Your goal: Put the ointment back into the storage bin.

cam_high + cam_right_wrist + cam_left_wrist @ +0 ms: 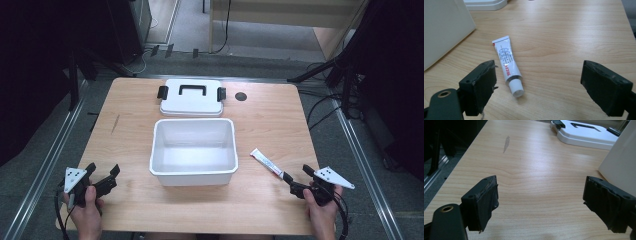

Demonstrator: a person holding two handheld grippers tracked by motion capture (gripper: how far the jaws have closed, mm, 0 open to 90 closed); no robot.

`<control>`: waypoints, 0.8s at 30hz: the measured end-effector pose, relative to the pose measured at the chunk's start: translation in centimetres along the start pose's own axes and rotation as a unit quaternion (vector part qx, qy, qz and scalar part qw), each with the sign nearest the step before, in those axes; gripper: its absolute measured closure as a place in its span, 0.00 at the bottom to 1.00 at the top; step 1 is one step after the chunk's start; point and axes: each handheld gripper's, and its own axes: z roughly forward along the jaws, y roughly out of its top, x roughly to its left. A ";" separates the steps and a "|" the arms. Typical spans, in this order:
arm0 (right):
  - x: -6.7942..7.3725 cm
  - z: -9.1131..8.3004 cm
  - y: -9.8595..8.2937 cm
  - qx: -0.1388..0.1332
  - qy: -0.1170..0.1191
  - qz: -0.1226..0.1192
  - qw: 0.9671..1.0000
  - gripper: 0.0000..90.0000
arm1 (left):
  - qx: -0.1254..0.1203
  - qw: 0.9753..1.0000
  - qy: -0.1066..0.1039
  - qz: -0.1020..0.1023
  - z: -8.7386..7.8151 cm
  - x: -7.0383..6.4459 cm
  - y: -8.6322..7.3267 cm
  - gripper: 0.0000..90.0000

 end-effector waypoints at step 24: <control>1.7 1.4 3.7 0.215 -0.020 -0.089 0.972 0.21 | 0.009 1.000 -0.010 0.013 -0.1 -0.3 -0.1 0.15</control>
